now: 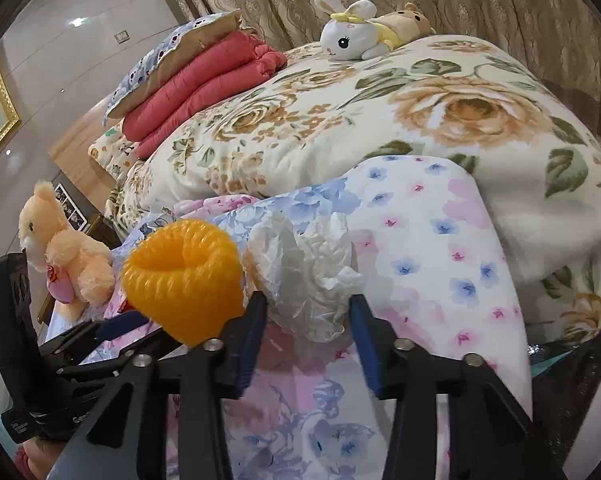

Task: Collect trash
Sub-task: 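Grasp the red snack bag with left tool while right tool grasps white tissue, then carry the red snack bag and white tissue over the trash bin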

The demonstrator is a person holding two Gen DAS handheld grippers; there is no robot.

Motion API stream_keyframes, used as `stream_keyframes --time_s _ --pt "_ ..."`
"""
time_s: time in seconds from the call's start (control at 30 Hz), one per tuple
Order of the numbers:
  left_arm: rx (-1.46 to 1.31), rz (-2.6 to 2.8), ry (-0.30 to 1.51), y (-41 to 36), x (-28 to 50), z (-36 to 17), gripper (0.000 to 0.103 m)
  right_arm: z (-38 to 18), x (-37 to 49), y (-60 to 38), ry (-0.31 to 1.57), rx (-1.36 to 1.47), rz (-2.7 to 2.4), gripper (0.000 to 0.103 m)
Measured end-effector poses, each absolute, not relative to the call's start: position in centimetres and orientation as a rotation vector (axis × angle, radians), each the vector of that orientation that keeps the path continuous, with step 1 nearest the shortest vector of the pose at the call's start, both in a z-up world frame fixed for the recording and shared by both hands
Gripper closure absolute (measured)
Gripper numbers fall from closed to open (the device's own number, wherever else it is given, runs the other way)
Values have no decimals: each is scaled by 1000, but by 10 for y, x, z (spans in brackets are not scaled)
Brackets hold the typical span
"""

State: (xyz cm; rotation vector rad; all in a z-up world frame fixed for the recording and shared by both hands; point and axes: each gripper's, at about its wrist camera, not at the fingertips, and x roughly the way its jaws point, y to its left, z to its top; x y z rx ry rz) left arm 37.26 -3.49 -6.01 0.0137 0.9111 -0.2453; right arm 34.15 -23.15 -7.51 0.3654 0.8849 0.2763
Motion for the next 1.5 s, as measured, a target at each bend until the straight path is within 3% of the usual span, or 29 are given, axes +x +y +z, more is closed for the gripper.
stream_keyframes --time_s 0.03,0.1,0.2,0.97,1.5 --pt "18 -241 907 -35 373 -60 69 -75 341 -231 883 363 280 68" --pt "14 -256 904 -36 372 -59 87 -75 339 -231 878 364 285 71" --pt "21 -260 897 -36 368 -58 91 -74 336 -231 876 375 292 73" --pt "-98 -323 894 -29 241 -43 92 -43 235 -258 832 478 308 74" --pt "-45 -421 884 -79 180 -30 92 -37 158 -300 803 540 244 74"
